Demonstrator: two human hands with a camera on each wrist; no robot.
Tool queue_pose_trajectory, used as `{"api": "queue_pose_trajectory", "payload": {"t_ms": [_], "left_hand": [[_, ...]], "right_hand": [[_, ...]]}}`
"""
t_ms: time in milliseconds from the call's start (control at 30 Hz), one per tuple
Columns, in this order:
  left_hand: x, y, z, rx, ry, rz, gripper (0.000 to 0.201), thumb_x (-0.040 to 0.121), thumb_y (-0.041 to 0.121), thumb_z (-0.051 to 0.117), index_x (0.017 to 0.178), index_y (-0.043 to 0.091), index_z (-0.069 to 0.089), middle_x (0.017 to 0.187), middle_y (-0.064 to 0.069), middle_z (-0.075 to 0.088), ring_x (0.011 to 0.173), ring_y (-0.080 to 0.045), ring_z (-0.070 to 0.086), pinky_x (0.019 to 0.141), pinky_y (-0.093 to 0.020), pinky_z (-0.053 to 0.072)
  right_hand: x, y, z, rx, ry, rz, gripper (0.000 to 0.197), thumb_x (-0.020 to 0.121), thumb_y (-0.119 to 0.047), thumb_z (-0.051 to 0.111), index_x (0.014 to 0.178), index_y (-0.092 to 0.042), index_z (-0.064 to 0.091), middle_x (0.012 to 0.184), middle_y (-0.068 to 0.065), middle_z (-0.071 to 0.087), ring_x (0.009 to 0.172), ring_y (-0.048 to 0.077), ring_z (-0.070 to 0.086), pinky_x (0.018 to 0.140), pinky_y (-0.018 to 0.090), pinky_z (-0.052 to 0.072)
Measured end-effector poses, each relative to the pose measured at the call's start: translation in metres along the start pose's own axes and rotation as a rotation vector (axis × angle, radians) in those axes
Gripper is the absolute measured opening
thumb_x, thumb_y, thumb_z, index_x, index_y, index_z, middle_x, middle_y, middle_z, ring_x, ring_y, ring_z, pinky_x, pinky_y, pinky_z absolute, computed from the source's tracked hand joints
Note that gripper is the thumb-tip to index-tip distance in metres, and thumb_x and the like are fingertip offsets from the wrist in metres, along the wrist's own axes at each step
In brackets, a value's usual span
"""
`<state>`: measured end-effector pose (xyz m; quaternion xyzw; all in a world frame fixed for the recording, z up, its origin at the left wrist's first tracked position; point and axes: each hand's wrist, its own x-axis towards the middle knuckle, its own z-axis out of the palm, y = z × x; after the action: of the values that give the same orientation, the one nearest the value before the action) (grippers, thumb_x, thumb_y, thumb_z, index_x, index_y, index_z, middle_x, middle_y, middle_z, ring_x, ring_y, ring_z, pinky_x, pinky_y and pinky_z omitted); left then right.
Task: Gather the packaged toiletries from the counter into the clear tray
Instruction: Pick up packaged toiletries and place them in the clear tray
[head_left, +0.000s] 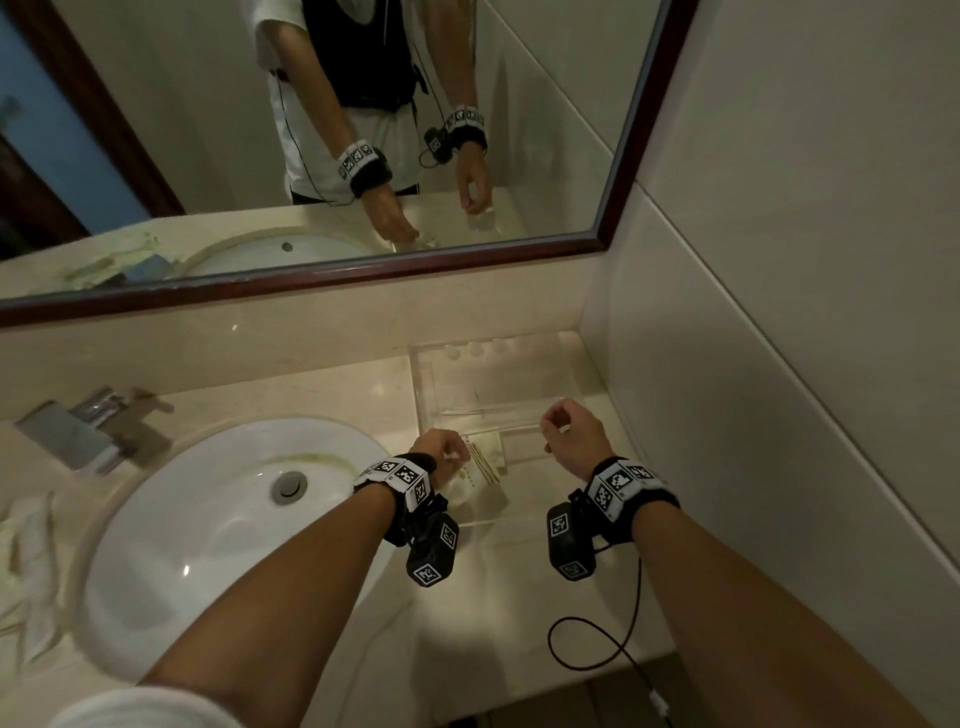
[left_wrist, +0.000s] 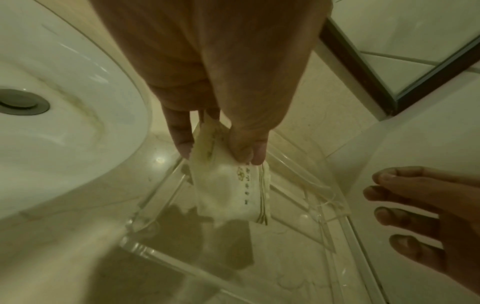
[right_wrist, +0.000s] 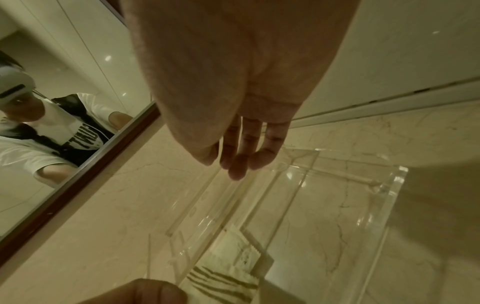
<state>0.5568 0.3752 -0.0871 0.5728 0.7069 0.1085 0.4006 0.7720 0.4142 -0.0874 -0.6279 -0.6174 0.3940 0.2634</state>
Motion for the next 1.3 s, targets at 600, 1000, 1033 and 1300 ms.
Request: {"api": "queue_pose_trajectory", "payload": {"t_ms": [600, 1000, 1033, 1300], "left_hand": [[0.019, -0.007, -0.005, -0.065, 0.14, -0.102, 0.013, 0.083, 0.004, 0.065, 0.089, 0.01, 0.074, 0.089, -0.004, 0.065, 0.086, -0.021, 0.063, 0.076, -0.024, 0.049], [0.015, -0.012, -0.006, 0.077, 0.062, -0.032, 0.018, 0.081, 0.019, 0.07, 0.097, 0.011, 0.072, 0.093, -0.004, 0.062, 0.085, -0.018, 0.059, 0.073, -0.021, 0.045], [0.014, -0.009, -0.003, 0.051, 0.029, -0.039, 0.016, 0.082, 0.019, 0.069, 0.096, 0.011, 0.072, 0.089, -0.003, 0.062, 0.08, -0.016, 0.059, 0.07, -0.022, 0.046], [0.013, 0.002, 0.022, -0.004, -0.399, -0.064, 0.03, 0.089, 0.011, 0.058, 0.118, 0.009, 0.065, 0.11, -0.016, 0.07, 0.07, -0.015, 0.063, 0.086, -0.036, 0.057]], "right_hand": [[0.008, 0.007, 0.008, -0.011, -0.028, 0.02, 0.014, 0.089, -0.012, 0.059, 0.078, -0.02, 0.055, 0.084, 0.003, 0.065, 0.081, 0.031, 0.067, 0.076, 0.039, 0.055], [0.01, 0.003, 0.012, 0.005, -0.039, 0.027, 0.02, 0.089, -0.01, 0.058, 0.074, -0.023, 0.054, 0.083, 0.003, 0.063, 0.082, 0.032, 0.067, 0.077, 0.04, 0.056], [0.011, 0.002, 0.012, 0.006, -0.043, 0.026, 0.021, 0.089, -0.01, 0.058, 0.073, -0.023, 0.053, 0.083, 0.002, 0.063, 0.081, 0.032, 0.067, 0.074, 0.038, 0.056], [0.011, 0.002, 0.011, 0.0, -0.052, 0.023, 0.015, 0.09, -0.009, 0.057, 0.077, -0.017, 0.055, 0.084, 0.005, 0.062, 0.073, 0.031, 0.067, 0.054, 0.021, 0.048]]}}
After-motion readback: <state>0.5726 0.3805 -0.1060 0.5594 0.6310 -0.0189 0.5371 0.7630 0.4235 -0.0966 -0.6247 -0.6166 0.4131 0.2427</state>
